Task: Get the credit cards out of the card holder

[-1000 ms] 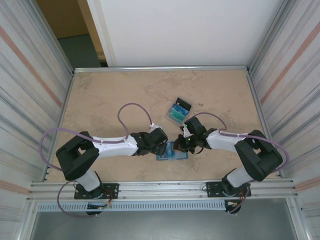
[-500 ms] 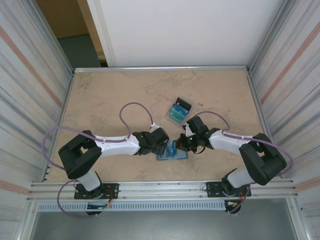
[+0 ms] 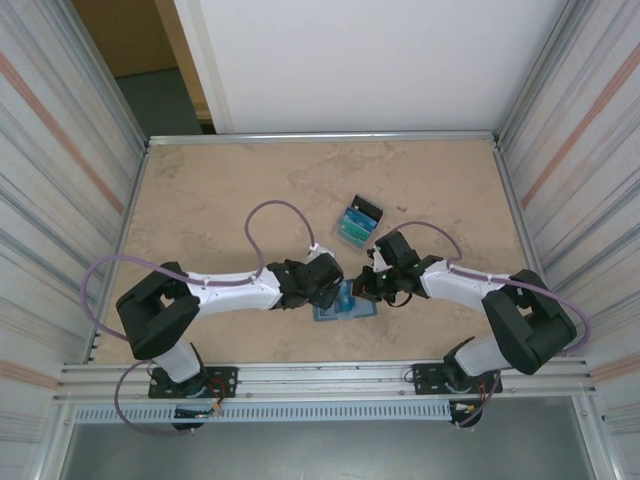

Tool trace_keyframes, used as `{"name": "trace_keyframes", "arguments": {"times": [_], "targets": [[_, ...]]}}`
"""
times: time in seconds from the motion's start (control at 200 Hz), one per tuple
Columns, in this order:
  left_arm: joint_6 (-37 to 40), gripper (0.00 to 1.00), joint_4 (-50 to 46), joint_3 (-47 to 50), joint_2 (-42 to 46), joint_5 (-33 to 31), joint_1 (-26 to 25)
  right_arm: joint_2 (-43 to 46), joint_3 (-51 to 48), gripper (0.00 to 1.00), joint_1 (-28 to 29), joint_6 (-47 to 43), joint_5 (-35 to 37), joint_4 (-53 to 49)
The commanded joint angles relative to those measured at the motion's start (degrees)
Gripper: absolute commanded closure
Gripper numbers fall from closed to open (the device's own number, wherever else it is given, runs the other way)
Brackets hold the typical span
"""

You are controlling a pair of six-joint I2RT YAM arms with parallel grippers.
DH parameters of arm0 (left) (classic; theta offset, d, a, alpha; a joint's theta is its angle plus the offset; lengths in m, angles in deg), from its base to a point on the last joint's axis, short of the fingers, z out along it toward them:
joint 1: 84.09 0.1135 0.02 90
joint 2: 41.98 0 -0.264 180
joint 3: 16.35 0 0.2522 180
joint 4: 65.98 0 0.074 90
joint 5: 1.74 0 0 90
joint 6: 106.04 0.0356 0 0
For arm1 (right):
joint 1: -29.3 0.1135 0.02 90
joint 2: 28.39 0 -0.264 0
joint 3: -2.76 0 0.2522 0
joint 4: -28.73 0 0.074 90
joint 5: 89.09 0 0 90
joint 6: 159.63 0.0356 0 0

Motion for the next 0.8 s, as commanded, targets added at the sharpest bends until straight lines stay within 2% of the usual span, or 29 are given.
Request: {"name": "trace_keyframes", "arguments": {"times": [0.0,0.276,0.501,0.797], "targets": [[2.21,0.01,1.07,-1.62,0.42,0.02,-0.42,0.79,-0.69,0.92,-0.16,-0.99,2.29,-2.40],[1.69,0.01,0.82,-1.27,-2.65,2.09,-0.50,1.18,-1.43,0.92,-0.32,-0.93,1.79,-1.60],[0.17,0.01,-0.45,-0.65,-4.14,2.94,-0.71,2.43,-4.42,0.86,-1.20,0.96,-1.56,5.05],[-1.34,0.01,-0.36,0.50,-4.91,3.71,-1.29,2.73,-6.37,0.85,-1.39,2.62,-4.34,11.33]]}}
